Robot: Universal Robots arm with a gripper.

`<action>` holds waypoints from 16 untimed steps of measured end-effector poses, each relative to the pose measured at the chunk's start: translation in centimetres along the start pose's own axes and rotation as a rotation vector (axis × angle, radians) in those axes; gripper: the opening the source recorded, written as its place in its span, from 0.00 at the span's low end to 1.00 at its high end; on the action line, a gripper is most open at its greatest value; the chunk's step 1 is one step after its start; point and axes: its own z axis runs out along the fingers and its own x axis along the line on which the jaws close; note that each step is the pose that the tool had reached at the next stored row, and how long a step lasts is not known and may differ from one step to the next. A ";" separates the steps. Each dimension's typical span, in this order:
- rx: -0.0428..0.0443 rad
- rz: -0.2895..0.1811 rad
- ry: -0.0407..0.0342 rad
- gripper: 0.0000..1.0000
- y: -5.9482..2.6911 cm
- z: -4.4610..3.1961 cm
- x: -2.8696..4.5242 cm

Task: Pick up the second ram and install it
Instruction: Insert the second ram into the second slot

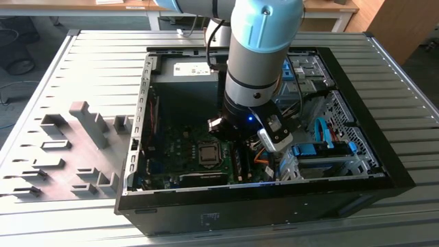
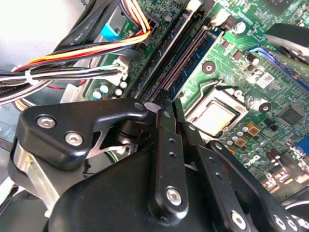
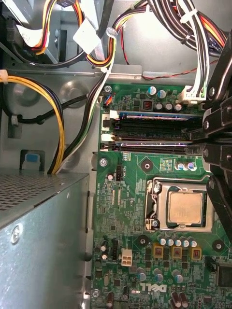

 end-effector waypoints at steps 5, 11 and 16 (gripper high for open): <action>-0.0001 0.000 0.0000 0.14 0.00 0.01 0.00; -0.0001 0.000 0.0000 0.14 0.00 0.02 0.00; -0.0001 0.000 -0.0001 0.14 0.00 0.02 0.00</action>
